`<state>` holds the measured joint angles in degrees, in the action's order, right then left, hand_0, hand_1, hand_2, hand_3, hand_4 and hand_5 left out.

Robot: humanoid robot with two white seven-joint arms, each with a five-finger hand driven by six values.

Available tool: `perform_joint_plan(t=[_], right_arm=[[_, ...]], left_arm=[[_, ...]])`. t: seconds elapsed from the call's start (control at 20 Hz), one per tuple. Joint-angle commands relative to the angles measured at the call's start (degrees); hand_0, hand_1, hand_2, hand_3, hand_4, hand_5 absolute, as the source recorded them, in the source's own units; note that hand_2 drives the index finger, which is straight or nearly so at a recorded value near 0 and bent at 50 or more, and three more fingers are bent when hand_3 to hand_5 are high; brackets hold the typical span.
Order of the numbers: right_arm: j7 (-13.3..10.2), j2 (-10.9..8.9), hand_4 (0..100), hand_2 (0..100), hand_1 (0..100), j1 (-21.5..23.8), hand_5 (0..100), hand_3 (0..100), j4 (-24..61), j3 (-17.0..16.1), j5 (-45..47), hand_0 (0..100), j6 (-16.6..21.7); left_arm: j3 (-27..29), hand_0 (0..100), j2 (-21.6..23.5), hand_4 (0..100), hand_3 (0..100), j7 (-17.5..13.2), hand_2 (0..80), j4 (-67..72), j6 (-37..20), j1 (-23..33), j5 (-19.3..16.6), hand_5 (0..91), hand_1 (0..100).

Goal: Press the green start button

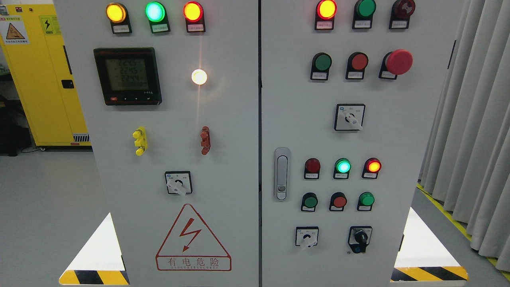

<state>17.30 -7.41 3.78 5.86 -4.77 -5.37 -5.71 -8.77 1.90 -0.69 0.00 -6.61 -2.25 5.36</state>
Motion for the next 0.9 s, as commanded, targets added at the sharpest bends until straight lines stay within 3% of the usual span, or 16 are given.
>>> perform_joint_plan(t=[0.0, 0.4, 0.55, 0.65, 0.7, 0.85], right_arm=[[-0.51, 0.46, 0, 0, 39, 0.00, 0, 0, 0.12, -0.23, 0.01, 22, 0.09], [-0.51, 0.55, 0, 0, 39, -0.09, 0, 0, 0.46, -0.15, 0.01, 22, 0.70], [-0.77, 0.73, 0, 0, 39, 0.35, 0, 0, 3.62, 0.82, -0.78, 22, 5.78], [-1.82, 1.52, 0, 0, 39, 0.61, 0, 0, 7.21, 0.91, -1.04, 22, 6.50], [-2.70, 1.69, 1, 0, 39, 0.96, 0, 5, 10.19, 0.91, -2.00, 22, 6.33], [-3.59, 1.87, 7, 0, 40, 5.78, 0, 11, 25.02, 0.47, -7.97, 21, 5.89]], left_arm=[[-0.02, 12, 0.12, 0, 0, -0.01, 0.0, -1.50, 0.01, -0.03, 0.00, 0.0, 56], [-0.02, 12, 0.12, 0, 0, -0.01, 0.0, -1.50, 0.01, 0.06, 0.00, 0.0, 56], [-0.02, 12, 0.12, 0, 0, -0.01, 0.0, -1.50, 0.01, 0.06, 0.00, 0.0, 56], [0.07, 12, 0.12, 0, 0, -0.01, 0.0, -1.50, 0.01, 0.06, 0.00, 0.0, 56], [0.07, 12, 0.12, 0, 0, -0.01, 0.0, -1.50, 0.01, 0.06, 0.00, 0.0, 56], [-0.02, 12, 0.12, 0, 0, -0.01, 0.0, -1.50, 0.01, 0.06, -0.09, 0.0, 56]])
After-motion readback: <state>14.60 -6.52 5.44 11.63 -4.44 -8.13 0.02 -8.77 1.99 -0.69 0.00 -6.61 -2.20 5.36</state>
